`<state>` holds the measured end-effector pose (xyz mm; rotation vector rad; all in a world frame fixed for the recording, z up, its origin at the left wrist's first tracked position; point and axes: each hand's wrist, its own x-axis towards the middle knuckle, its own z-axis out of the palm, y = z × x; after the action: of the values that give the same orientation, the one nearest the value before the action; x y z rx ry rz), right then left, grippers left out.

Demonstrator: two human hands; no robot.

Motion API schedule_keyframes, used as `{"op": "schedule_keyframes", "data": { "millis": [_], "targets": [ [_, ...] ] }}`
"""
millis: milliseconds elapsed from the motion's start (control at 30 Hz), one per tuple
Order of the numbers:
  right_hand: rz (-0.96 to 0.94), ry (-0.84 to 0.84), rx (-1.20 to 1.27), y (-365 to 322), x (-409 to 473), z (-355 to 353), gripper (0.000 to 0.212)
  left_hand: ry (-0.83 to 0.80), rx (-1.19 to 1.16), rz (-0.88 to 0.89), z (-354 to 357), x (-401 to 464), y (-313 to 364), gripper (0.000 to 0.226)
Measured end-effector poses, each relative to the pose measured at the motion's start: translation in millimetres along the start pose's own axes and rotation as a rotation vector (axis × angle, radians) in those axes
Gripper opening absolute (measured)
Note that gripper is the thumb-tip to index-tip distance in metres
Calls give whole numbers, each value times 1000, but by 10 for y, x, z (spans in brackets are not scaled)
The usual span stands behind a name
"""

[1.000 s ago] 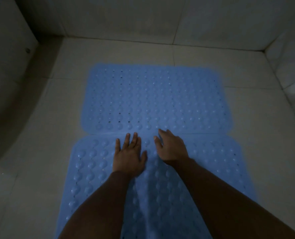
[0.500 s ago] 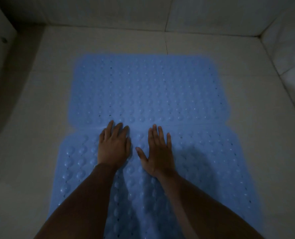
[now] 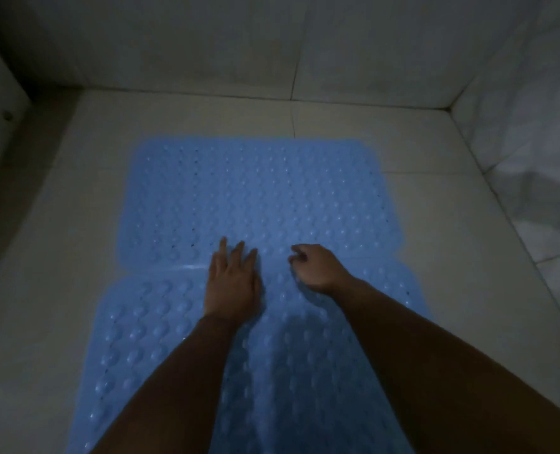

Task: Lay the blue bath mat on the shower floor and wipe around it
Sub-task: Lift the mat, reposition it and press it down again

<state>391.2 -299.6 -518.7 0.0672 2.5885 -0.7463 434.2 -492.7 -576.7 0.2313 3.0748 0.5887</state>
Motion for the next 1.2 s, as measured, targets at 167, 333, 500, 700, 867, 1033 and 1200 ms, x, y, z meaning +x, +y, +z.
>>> {"op": "schedule_keyframes", "data": {
  "millis": [167, 333, 500, 700, 867, 1033, 1200],
  "targets": [
    [64, 162, -60, 618, -56, -213, 48, -194, 40, 196, 460, -151, 659, 69],
    [0, 300, -84, 1002, 1, -147, 53, -219, 148, 205, 693, -309, 763, 88],
    [-163, 557, 27, 1039, 91, -4, 42, -203, 129, 230, 701, -283, 785, 91],
    [-224, 483, -79, 1045, -14, 106, 42, -319, 87, 163, 605, -194, 837, 89],
    [29, 182, -258, 1120, -176, -58, 55, -573, 149, 81, 86, 269, 1091, 66],
    [84, 104, -393, 1297, -387, 201, 73, -337, 145, 128, -78, 391, 1175, 52],
    [55, 288, -409, 1378, -423, 517, 86, -106, -8, 56, 187, 261, 992, 51]
  ]
}}
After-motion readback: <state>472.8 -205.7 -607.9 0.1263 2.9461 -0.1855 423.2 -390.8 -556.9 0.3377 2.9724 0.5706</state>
